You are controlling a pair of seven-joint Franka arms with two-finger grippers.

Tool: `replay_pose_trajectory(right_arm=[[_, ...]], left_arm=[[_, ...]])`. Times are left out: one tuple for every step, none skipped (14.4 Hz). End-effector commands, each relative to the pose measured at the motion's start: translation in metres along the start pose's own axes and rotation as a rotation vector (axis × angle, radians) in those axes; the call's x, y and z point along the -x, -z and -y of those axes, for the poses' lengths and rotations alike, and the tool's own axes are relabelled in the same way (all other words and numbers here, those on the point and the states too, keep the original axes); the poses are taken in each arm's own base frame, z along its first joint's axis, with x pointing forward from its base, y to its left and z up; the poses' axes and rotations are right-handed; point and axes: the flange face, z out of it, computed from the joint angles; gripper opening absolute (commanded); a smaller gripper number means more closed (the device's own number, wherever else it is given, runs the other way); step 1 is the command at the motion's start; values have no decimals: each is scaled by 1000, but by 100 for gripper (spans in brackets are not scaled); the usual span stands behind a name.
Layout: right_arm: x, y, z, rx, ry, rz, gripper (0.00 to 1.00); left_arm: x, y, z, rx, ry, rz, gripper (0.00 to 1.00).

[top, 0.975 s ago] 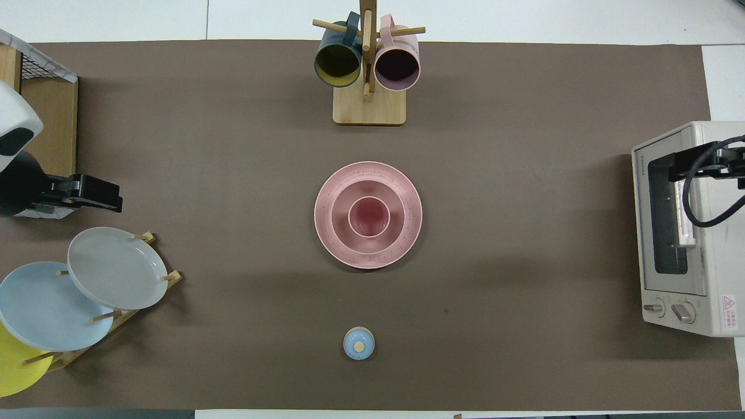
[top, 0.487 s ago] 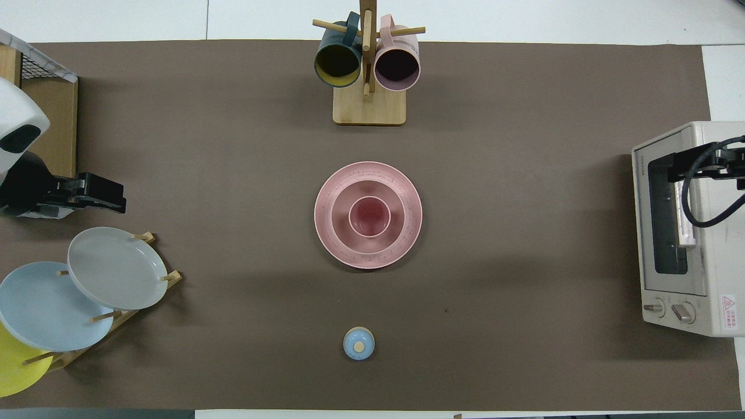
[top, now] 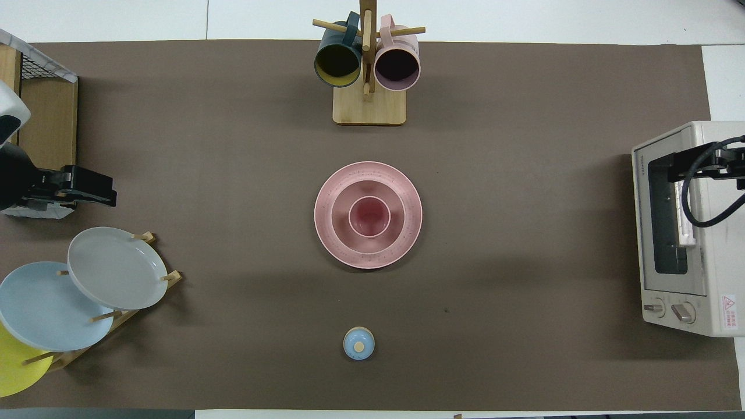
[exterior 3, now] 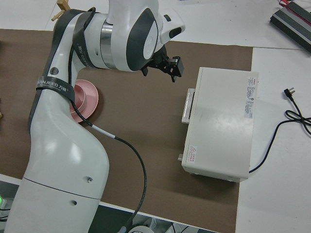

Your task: Organize tableware

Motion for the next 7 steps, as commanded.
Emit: replay_pose_trajectory(right_arm=[[3,0,-2,-20,13,12,100],[3,0,-2,-20,13,12,100],[3,0,-2,-20,13,12,100],[3,0,-2,-20,13,12,100],[3,0,-2,-20,13,12,100],[3,0,-2,-18,13,12,100],[3,0,-2,-18,13,12,100]], left_arm=[[2,5,5,-2,11,5,100],[2,6,6,-2,11,3,100],[2,6,7,-2,12,3,100],[2,4,7,-1,11,7,100],[2,4,6,-1,11,5,100],[2,4,7,-1,12,7,100],[2,4,5,-1,9,4,100]])
